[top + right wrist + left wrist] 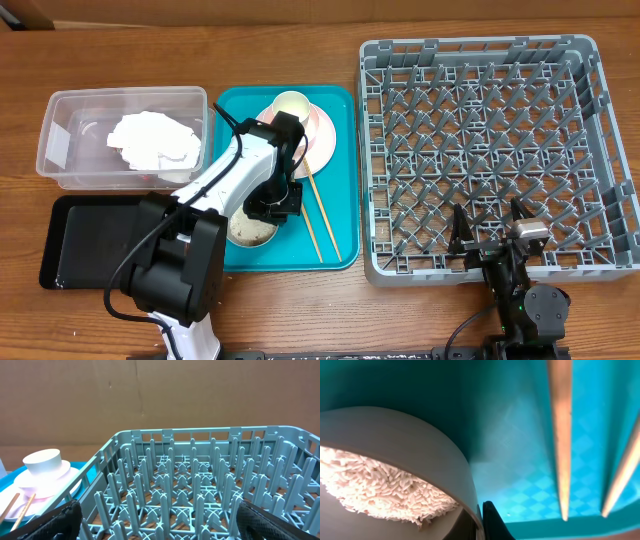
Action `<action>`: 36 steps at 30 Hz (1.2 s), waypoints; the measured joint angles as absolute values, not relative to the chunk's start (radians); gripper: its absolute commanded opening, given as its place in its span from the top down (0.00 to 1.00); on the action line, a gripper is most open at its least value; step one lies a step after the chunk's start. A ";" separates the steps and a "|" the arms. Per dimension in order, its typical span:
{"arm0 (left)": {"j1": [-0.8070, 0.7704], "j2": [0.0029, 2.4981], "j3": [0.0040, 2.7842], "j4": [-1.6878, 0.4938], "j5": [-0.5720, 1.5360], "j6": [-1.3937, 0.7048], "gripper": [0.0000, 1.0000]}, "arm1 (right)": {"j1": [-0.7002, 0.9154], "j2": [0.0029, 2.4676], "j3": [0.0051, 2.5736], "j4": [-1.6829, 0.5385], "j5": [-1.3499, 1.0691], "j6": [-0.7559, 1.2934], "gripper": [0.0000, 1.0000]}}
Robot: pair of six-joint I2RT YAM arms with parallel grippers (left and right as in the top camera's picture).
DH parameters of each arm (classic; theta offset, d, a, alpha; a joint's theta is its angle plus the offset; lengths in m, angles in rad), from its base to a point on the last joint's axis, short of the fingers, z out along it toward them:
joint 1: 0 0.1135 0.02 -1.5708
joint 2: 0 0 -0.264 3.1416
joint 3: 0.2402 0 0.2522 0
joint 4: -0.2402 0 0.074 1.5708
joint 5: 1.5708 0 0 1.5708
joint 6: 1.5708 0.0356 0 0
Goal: Sort waste into correct bins and load items into the dishwasher
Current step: 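Reach the left gripper to the grey rice bowl and grip its rim, then lift the bowl over the black tray and tip the rice out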
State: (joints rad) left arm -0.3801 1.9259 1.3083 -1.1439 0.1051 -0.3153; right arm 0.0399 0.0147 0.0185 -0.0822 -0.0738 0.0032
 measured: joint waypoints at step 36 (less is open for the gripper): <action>-0.064 1.666 1.480 -1.457 0.397 -0.109 0.96 | 0.040 0.015 0.019 -0.081 -0.073 0.003 0.00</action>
